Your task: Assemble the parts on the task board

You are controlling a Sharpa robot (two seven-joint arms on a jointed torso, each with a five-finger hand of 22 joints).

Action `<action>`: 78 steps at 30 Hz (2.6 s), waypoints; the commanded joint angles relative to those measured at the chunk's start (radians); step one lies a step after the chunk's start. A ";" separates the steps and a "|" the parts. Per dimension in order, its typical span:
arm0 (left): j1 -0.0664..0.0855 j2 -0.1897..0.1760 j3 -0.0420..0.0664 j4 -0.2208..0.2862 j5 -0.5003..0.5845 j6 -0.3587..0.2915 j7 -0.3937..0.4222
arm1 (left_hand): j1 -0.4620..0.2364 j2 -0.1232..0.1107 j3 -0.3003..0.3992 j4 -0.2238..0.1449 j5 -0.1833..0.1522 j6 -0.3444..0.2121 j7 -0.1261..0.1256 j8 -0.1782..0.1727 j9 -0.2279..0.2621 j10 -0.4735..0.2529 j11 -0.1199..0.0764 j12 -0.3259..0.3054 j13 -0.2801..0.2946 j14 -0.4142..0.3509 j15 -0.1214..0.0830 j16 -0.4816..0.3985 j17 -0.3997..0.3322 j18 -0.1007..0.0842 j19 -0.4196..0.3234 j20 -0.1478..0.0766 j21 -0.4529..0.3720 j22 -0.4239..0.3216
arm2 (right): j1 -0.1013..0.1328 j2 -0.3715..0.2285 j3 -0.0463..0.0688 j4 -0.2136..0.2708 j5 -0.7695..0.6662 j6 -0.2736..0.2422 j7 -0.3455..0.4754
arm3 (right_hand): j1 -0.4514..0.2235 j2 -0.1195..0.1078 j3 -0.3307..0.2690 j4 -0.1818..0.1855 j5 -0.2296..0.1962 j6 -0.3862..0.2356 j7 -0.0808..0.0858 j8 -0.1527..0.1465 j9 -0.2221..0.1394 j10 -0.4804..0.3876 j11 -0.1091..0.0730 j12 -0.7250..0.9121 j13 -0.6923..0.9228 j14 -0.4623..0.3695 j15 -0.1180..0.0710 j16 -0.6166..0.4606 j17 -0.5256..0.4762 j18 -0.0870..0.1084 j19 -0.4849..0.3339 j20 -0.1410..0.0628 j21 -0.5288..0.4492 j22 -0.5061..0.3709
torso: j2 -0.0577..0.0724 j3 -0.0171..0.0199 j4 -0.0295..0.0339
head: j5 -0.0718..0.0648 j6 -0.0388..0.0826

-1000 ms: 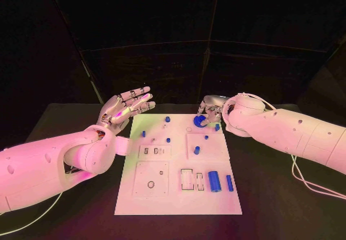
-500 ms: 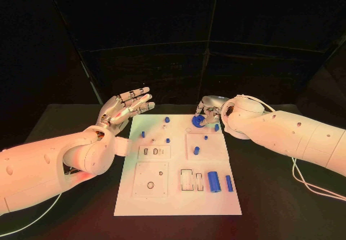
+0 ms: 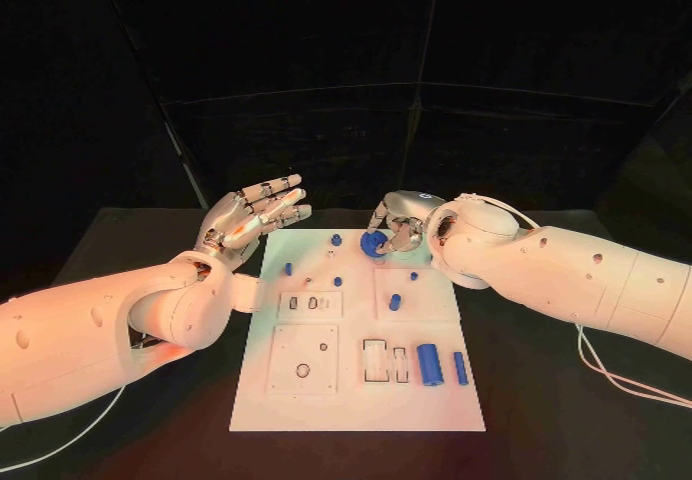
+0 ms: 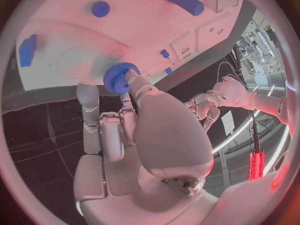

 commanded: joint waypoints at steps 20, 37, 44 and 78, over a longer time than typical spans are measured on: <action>0.002 0.003 0.001 0.005 -0.008 0.011 0.008 | 0.010 0.006 0.000 -0.008 0.004 0.002 0.107 -0.007 -0.001 0.001 0.002 -0.004 0.000 0.000 0.001 -0.006 -0.002 0.014 0.011 0.000 -0.005 -0.001 | -0.010 0.189 -0.001 -0.110 -0.073 -0.044 0.010 | -0.031 -0.002 0.019 -0.001 -0.001 0.013 0.015 -0.010 0.001 0.002 0.004 0.005 0.062 0.088 -0.005 0.003 0.164 -0.019 0.008 -0.004 0.013 0.017 | 0.001 0.0003 0.0004 | 0.024 -0.001; 0.002 0.012 0.001 -0.004 -0.008 0.012 0.007 | 0.010 0.006 0.000 -0.008 0.004 0.002 0.107 -0.007 -0.001 0.001 0.002 -0.004 0.000 0.000 0.001 -0.006 -0.002 0.014 0.011 0.000 -0.005 -0.001 | -0.022 0.244 -0.002 -0.167 -0.085 -0.018 0.012 | -0.037 -0.004 0.023 -0.002 -0.002 0.011 0.015 -0.012 0.001 0.000 0.004 0.003 0.060 0.087 -0.005 0.001 0.160 -0.020 0.013 -0.004 0.018 0.027 | 0.001 0.0020 -0.0016 | 0.028 -0.012; 0.002 0.013 0.001 -0.005 -0.008 0.012 0.007 | 0.010 0.006 0.000 -0.008 0.004 0.002 0.107 -0.007 -0.001 0.001 0.002 -0.004 0.000 0.000 0.001 -0.006 -0.002 0.014 0.011 0.000 -0.005 -0.001 | -0.023 0.249 -0.003 -0.180 -0.089 -0.001 0.008 | -0.043 -0.008 0.025 -0.003 -0.004 0.009 0.016 -0.016 0.001 -0.002 0.005 0.000 0.057 0.087 -0.004 0.001 0.158 -0.020 0.014 -0.003 0.018 0.027 | 0.000 0.0012 -0.0005 | 0.026 -0.014; 0.002 0.015 0.001 -0.008 -0.008 0.013 0.008 | 0.009 0.006 0.000 -0.009 0.004 0.000 0.107 -0.008 -0.001 0.000 0.002 -0.005 0.000 0.000 0.001 -0.008 -0.003 0.014 0.011 0.000 -0.007 -0.001 | -0.034 0.250 -0.006 -0.190 -0.091 0.003 0.020 | -0.132 -0.051 -0.013 0.006 -0.044 -0.037 0.027 -0.052 0.002 -0.017 0.017 -0.015 0.040 0.085 0.006 -0.002 0.154 -0.021 0.015 0.007 0.016 0.025 | 0.000 0.0013 -0.0011 | 0.032 -0.016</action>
